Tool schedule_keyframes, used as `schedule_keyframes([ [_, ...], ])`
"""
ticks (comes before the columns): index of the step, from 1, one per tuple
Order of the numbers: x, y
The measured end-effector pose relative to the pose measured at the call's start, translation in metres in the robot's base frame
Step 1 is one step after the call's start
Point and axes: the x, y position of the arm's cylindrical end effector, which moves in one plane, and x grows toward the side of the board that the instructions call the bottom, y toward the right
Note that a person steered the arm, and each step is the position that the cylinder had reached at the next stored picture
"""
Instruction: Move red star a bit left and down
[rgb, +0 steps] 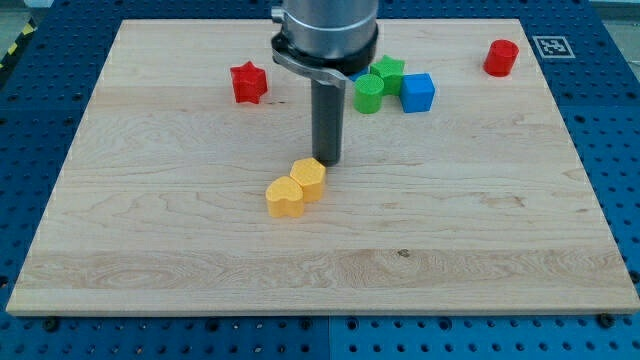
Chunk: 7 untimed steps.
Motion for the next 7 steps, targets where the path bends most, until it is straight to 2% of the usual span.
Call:
schedule_keyframes([
  [3,-0.112,-0.016],
  [4,-0.135,-0.019],
  [6,-0.146,-0.110],
  [7,-0.146,-0.111],
])
